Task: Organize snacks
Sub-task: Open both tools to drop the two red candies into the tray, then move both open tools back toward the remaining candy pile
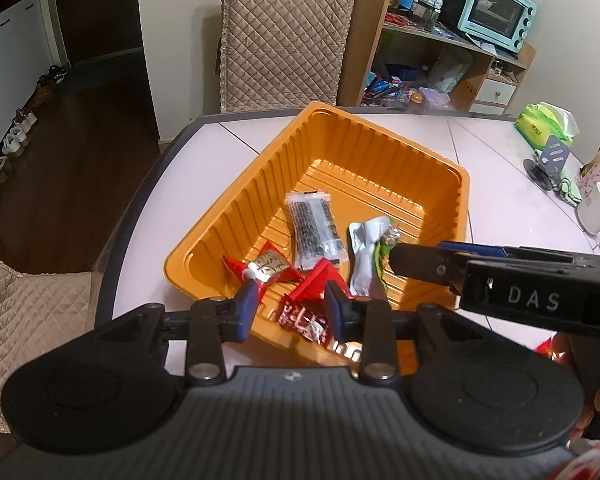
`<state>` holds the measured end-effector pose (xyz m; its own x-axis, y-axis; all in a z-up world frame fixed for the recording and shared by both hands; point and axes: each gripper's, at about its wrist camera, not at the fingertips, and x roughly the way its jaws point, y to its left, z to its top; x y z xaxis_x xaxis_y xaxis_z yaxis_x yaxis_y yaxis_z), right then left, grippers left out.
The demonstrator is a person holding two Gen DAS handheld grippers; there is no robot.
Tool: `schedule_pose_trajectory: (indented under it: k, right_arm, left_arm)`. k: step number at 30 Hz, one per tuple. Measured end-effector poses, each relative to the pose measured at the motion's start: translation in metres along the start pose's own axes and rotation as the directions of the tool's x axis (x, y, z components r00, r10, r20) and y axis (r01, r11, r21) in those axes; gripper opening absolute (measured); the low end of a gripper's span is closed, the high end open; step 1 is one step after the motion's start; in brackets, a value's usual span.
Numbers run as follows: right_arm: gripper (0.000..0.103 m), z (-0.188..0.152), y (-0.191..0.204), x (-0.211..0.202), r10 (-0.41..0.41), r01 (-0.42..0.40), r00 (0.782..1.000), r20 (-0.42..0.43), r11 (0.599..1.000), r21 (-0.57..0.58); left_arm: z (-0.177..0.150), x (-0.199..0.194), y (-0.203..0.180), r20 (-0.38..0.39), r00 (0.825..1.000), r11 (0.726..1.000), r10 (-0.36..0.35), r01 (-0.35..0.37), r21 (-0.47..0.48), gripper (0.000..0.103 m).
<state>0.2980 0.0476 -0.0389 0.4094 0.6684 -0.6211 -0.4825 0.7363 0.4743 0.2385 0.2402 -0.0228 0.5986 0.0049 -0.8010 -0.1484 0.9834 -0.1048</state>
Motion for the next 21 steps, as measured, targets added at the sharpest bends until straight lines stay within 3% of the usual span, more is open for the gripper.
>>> schedule_pose_trajectory:
  k: [21]
  right_arm:
    - [0.051,-0.022,0.003,-0.058,-0.01,0.01,0.999,0.032,1.0,-0.014]
  left_arm:
    - [-0.023,-0.046,-0.019,0.028,1.0,1.0,-0.003,0.003,-0.017,0.043]
